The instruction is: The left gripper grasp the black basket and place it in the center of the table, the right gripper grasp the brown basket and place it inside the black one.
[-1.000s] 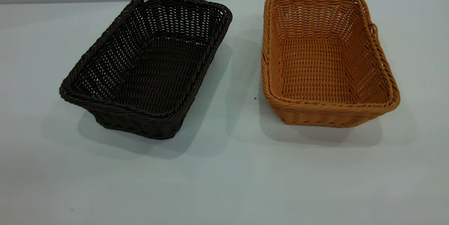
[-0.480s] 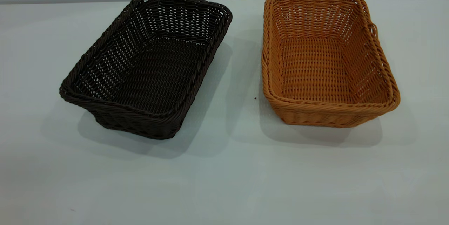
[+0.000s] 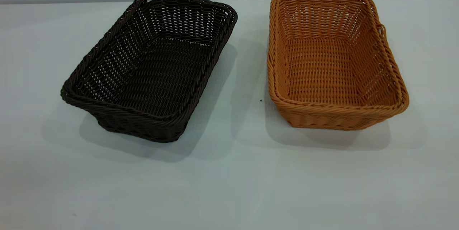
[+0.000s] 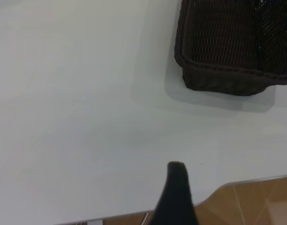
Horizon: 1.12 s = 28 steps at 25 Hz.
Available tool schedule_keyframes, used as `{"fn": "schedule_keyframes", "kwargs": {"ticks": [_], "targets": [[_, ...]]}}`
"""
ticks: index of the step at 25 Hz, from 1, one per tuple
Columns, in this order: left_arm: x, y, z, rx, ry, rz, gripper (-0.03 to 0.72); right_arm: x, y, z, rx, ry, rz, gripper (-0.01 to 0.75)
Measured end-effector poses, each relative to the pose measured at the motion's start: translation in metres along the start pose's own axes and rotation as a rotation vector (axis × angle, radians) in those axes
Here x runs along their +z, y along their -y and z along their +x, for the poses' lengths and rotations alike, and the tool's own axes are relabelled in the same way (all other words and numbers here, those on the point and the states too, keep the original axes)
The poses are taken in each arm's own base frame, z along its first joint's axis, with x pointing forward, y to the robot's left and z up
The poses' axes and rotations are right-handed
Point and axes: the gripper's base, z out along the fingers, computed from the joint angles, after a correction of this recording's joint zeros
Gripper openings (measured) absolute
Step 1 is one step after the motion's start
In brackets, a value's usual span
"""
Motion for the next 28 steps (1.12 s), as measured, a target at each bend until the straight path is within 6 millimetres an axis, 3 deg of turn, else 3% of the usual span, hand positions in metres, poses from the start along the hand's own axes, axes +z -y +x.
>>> {"fn": "schedule_keyframes", "kwargs": {"ticks": [12, 14, 17, 22, 28], "targets": [[-0.001, 0.002, -0.002, -0.006, 0.014, 0.018, 0.563, 0.000, -0.001, 0.000, 0.006, -0.001, -0.012, 0.583], [-0.004, 0.001, -0.010, -0.008, 0.032, 0.017, 0.563, 0.000, -0.003, 0.000, 0.021, -0.002, -0.034, 0.583], [-0.003, 0.000, -0.037, -0.043, 0.036, 0.017, 0.563, 0.000, -0.007, 0.000, 0.042, -0.004, -0.072, 0.583], [0.032, -0.005, -0.094, -0.073, -0.017, 0.011, 0.563, 0.000, -0.007, 0.000, 0.048, -0.003, -0.079, 0.583], [0.108, -0.012, -0.139, -0.043, -0.082, -0.002, 0.563, 0.000, -0.007, 0.000, 0.048, -0.003, -0.079, 0.583]]}}
